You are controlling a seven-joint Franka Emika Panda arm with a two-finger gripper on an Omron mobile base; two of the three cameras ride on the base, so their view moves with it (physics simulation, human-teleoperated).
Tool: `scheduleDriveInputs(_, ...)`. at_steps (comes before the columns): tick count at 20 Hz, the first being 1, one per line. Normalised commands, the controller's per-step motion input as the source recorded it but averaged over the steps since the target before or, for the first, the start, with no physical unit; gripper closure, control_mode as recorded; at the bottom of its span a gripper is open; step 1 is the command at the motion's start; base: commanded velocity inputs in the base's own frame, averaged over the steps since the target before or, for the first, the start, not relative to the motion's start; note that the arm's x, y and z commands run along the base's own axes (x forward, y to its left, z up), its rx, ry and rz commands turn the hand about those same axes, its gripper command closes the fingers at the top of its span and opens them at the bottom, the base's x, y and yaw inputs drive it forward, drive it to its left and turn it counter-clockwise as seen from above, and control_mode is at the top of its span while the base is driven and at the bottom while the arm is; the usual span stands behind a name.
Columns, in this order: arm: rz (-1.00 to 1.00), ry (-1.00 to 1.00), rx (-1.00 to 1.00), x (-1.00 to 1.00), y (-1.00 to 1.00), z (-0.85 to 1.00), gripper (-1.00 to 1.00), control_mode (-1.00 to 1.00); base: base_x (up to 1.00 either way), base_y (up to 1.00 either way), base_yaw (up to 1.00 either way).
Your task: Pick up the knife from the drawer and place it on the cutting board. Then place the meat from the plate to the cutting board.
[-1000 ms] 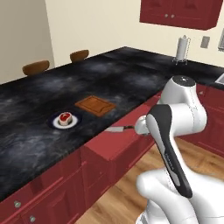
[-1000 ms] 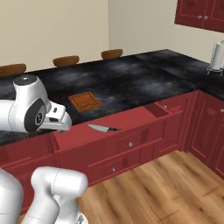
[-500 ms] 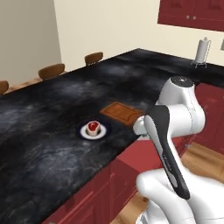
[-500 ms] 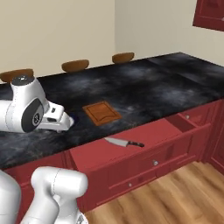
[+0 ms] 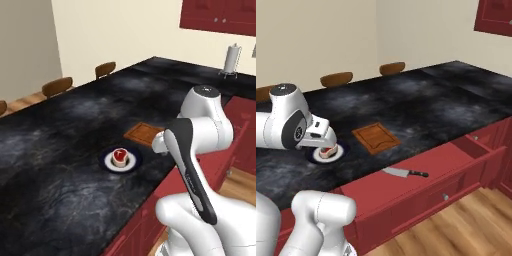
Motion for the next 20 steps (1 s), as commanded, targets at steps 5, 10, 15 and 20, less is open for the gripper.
scheduleDriveInputs(5, 0.0, 0.0, 0.0, 0.0, 0.0, 0.0, -1.0, 1.0, 0.19, 0.01, -0.48)
scheduleDriveInputs(10, 0.0, 0.0, 0.0, 0.0, 0.0, 0.0, -1.0, 1.0, 0.52, -0.15, -0.39)
scheduleDriveInputs(15, 0.0, 0.0, 0.0, 0.0, 0.0, 0.0, -1.0, 1.0, 0.5, -0.63, 0.0)
scheduleDriveInputs(20, 0.0, 0.0, 0.0, 0.0, 0.0, 0.0, -1.0, 1.0, 0.03, -0.55, 0.0)
